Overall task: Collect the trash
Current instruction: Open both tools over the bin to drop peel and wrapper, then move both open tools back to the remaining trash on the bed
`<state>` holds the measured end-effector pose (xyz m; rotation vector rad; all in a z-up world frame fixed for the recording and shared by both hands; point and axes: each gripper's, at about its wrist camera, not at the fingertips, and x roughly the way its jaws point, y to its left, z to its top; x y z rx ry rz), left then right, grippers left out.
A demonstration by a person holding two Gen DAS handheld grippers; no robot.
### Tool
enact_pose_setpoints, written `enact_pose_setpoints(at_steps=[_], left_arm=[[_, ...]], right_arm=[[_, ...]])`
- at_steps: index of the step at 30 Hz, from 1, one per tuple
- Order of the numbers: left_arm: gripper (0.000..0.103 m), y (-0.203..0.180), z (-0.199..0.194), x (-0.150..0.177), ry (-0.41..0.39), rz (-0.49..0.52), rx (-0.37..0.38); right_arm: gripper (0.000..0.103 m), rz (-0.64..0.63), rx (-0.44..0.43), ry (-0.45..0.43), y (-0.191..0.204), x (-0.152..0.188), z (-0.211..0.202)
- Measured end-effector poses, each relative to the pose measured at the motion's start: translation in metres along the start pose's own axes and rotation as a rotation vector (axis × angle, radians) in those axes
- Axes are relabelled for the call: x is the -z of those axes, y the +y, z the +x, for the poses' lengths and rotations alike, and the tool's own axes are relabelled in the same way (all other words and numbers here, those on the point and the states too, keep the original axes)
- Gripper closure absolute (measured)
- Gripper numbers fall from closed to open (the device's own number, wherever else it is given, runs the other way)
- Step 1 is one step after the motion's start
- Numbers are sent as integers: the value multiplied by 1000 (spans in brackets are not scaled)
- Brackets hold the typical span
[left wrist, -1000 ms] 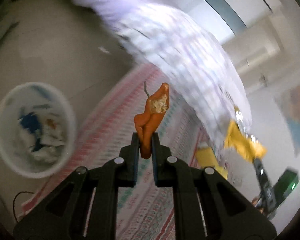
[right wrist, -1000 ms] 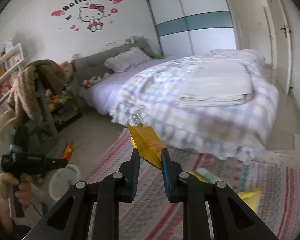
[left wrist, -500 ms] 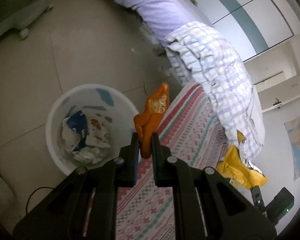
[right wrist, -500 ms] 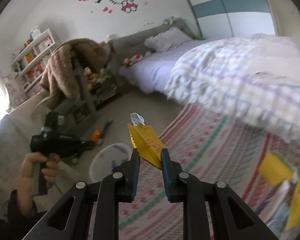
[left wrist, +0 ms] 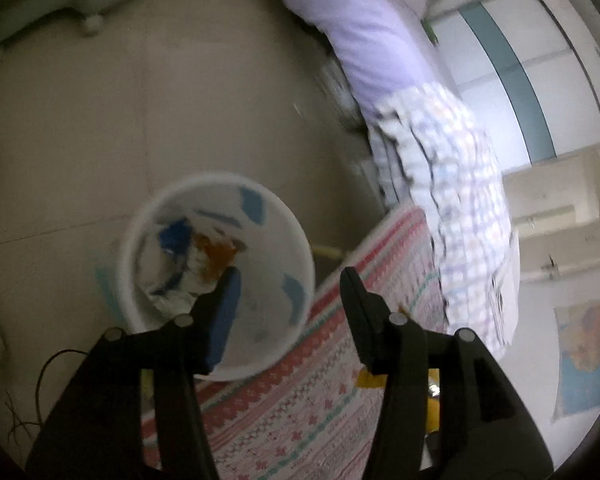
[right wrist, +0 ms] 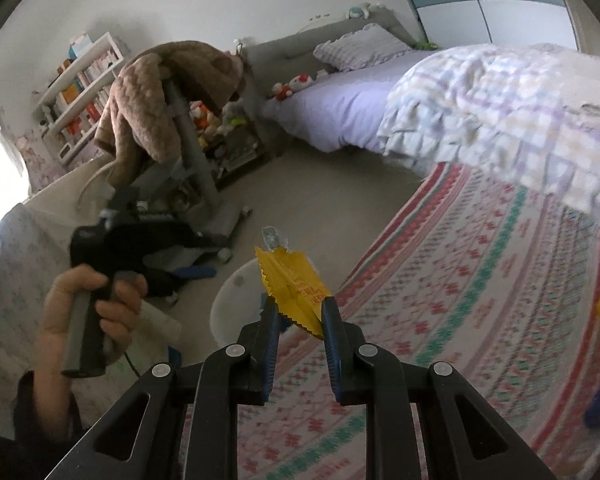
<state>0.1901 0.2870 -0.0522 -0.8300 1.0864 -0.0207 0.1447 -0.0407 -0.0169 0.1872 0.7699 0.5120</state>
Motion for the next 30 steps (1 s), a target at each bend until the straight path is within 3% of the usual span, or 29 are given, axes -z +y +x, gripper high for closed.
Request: enact_pose_setpoints(at_steps=[7,13,14,16,18,23,30], left_arm=[[50,27,-30,-8,-111,-128,-83],[50,41,-45,-10,-164,-187,-108],[50,42,-46,-10,-172,-199,-110],[50,44,-48,-10,-189,-224,-117],[50,44,-49,-10,-191,-234,-113],[50,38,-52,-9,-195,-225,-102],[50,9,-58,7,-212,-166,-109]], right_arm=[[81,16,-57,20,31,-11,46],[78,-17,-20,48,58,-28,84],[74,-14,-6,56,60,-30,89],[39,-4,33,95,64,-30,108],[33,5,57,98,63,-28,114],[33,26,60,104,49,-20,102],[33,58,103,87,15,-8,47]])
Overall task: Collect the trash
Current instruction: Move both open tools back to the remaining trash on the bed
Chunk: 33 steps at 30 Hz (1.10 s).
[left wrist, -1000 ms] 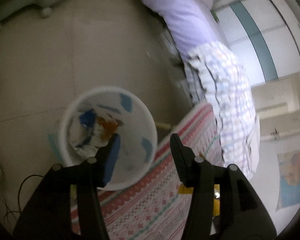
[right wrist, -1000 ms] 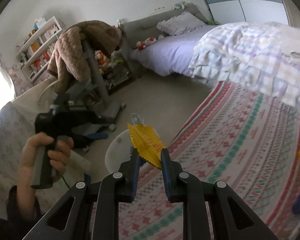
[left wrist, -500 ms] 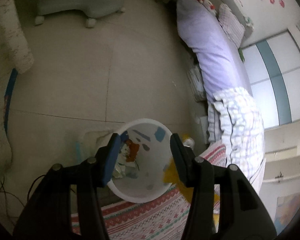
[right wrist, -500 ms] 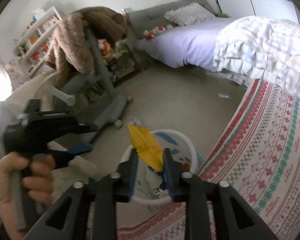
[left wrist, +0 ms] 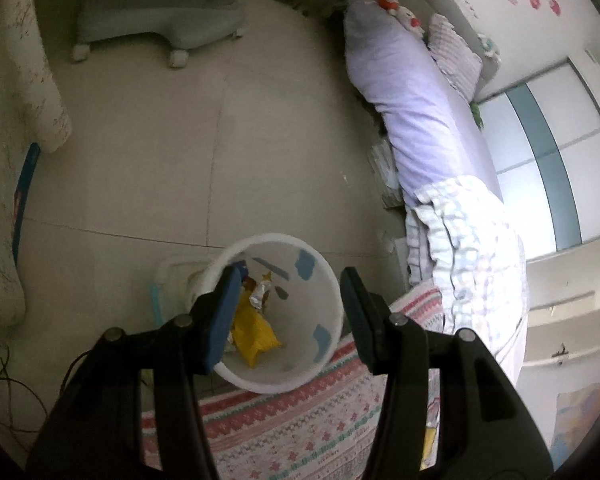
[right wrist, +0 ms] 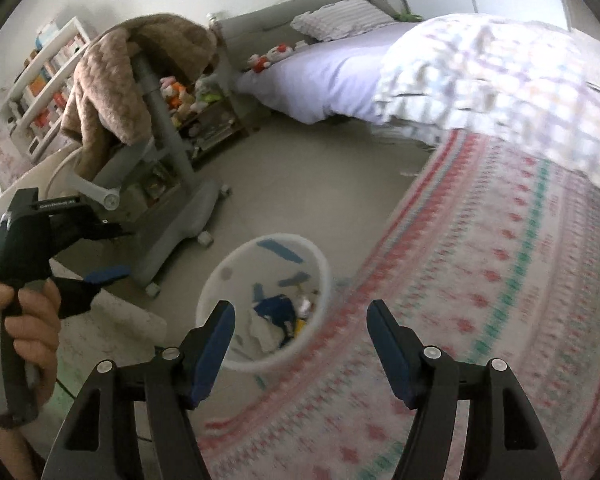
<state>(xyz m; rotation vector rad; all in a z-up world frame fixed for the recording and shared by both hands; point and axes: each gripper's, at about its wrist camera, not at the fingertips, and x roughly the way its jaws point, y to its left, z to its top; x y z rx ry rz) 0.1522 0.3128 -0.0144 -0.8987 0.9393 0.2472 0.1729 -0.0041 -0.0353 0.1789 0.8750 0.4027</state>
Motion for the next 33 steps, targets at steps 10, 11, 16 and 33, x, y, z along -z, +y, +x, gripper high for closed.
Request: enact_pose_setpoints(at_steps=[10,11,16,33], left_arm=[[39,-99,-15,85,26,340,95],[39,-115,-14,104,42,410,109],[36,-161,-5,173,138,613,174],[33,-260,62,391,289,1270,208]], right_arm=[[33,123,134,-113,-95,10,-135],[33,144,160,-137,-109,9,-156],[29,229,291,-272,-168,17,-239],[26,588,375,-306,-300,72,-286]])
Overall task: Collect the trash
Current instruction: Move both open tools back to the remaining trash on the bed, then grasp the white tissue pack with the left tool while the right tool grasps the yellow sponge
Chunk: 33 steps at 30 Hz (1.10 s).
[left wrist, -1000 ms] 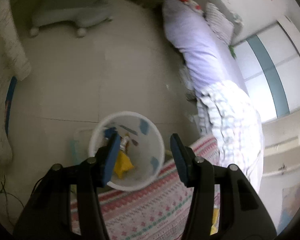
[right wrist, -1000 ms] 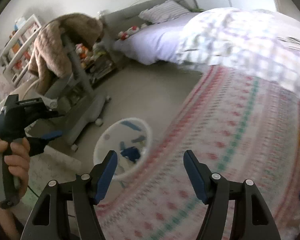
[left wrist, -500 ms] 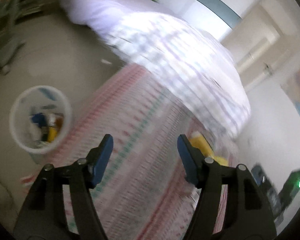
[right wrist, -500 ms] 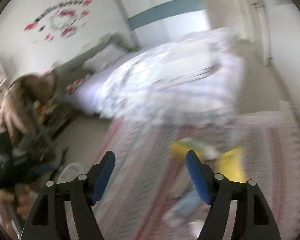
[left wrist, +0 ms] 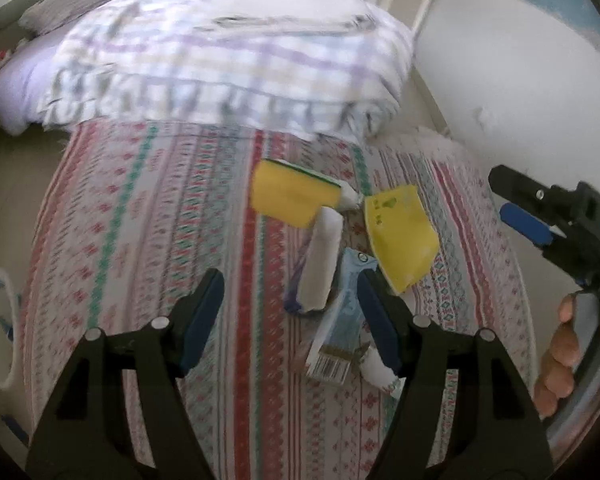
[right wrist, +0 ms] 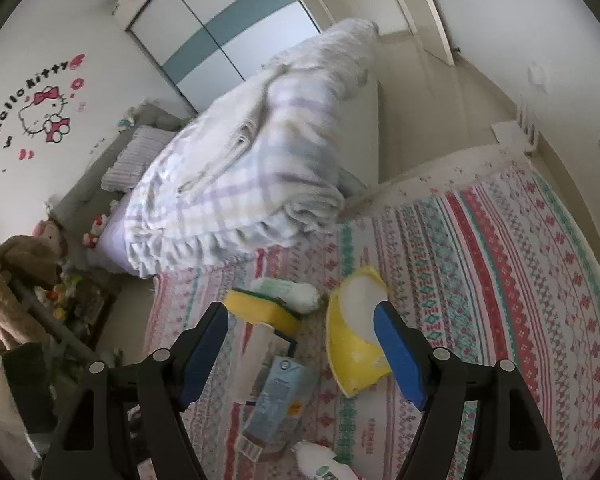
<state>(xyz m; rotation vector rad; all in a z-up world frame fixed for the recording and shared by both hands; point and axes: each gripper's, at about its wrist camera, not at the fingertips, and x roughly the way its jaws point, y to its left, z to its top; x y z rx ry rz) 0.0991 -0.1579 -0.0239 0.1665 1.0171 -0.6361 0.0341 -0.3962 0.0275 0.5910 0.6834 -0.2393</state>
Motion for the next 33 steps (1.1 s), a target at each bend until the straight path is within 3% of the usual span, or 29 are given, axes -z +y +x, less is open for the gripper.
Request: enact_pose_setpoints(at_steps=[3,8,13,16,18,25,33], left_arm=[[34,-8,26,-3,42,44,29],[34,-11,55,2,118,32,73],[49,-1,69,5,154,-41,138],[59,2,70,5,150,-66,158],[75,2,73,5,164,-70,163],[83,3,66,4,154,-59,147],[84,27,41,9,165,-144,204]], right_arm=[[26,-12,25,21,0,0,9],[26,-19,24,37,1,0,16],[26,-48,39,52,7,4,21],[26,-54,42,58,8,6,24],[26,-58,46,61,9,7,25],[26,-76,59,78,13,9,34],[26,-135,74,98,20,5,53]])
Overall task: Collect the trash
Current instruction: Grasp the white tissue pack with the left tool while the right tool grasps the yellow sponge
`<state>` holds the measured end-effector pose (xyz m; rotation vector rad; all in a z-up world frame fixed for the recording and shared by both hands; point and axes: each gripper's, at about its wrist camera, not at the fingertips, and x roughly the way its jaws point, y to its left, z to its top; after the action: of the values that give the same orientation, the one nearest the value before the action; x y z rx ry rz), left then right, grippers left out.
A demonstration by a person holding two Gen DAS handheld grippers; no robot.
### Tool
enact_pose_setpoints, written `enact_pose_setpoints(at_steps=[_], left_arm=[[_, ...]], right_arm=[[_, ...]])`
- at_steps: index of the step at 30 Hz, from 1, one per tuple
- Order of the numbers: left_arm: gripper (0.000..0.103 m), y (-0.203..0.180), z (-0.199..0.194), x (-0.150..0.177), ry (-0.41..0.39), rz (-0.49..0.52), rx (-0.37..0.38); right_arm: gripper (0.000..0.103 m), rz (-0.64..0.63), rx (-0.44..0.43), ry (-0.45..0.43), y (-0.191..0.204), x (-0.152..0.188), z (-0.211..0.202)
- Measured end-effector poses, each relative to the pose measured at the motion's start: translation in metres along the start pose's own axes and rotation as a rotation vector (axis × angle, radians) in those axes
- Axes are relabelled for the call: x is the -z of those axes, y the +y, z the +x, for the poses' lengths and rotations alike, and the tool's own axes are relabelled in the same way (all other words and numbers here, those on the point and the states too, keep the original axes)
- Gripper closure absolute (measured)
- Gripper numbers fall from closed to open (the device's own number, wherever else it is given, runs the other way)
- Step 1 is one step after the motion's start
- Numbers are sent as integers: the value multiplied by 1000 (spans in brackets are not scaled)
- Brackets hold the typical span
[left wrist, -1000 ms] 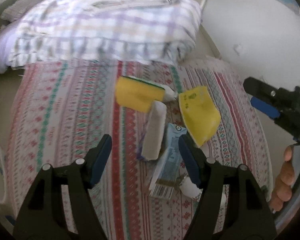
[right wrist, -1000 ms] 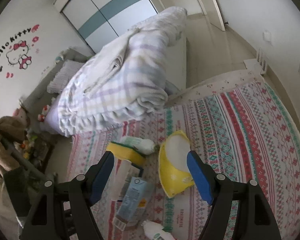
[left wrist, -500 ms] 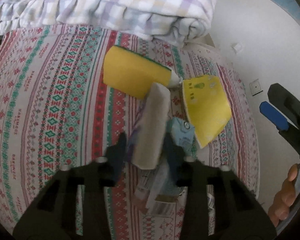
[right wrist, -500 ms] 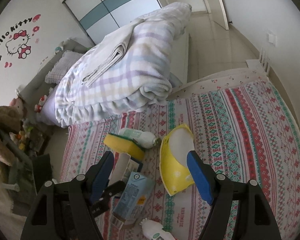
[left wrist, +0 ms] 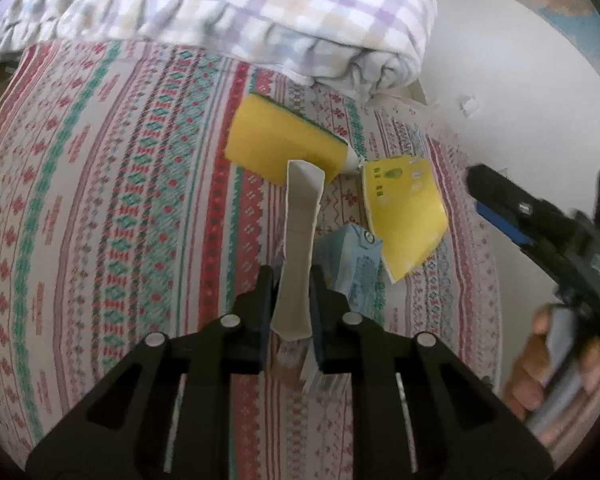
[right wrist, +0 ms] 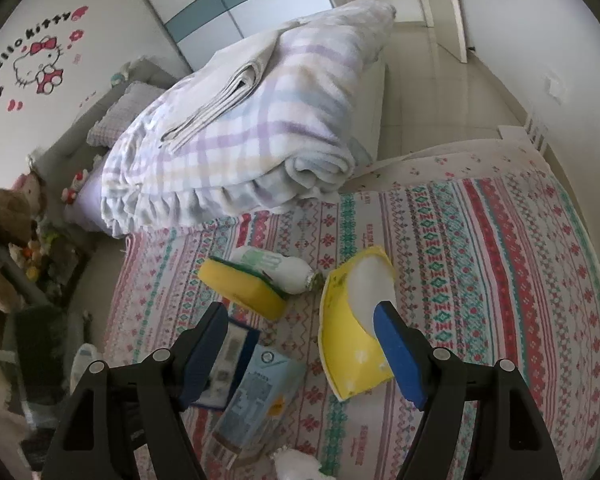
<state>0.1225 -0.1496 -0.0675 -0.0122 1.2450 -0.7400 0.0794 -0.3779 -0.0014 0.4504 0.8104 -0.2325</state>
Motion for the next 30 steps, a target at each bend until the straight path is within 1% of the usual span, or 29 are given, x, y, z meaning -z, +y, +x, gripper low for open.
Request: enact_pose_setpoints(at_steps=[4,7,10,13,17,19,20,23,24,25,26,27,30], left_arm=[[84,22,-19,2,-10,-53,-27],[84,41,-39,1,-38,-101,-16],[84,57,-56,-1,-67,-140,-4],[84,65,-63,-3,-77,-165,2],[84,73,-68,-3,-90,-189,-9],[84,76,-68,-3,-91,-197,-5],[84,77,-69,-3,-92,-200,0],[84,79,-72,-2,-97,-203,3],[84,81,-73,-2,-99,-204,4],[84,82,-75,-2,-100,-206,4],[84,84,-76,-2,-101,-209,4],[84,86,-76,-2,-102,-213,5],[84,92,-78,-4,-106,-229,6]], right_arm=[[26,-95,1,9,17,-6,16],[26,-156,-6,25,28,-8,31],[26,-216,10,39,35,-10,49],[26,-320,19,47,49,-9,67],[26,-471,26,41,78,-3,83],[26,-529,49,42,89,0,91],[26,-565,77,41,94,3,96],[26,-620,119,57,98,7,111],[29,-627,125,68,98,9,115],[45,-628,127,74,97,10,117],[58,-628,125,74,97,9,116],[67,-624,119,75,98,9,114],[73,-625,68,46,105,7,99]])
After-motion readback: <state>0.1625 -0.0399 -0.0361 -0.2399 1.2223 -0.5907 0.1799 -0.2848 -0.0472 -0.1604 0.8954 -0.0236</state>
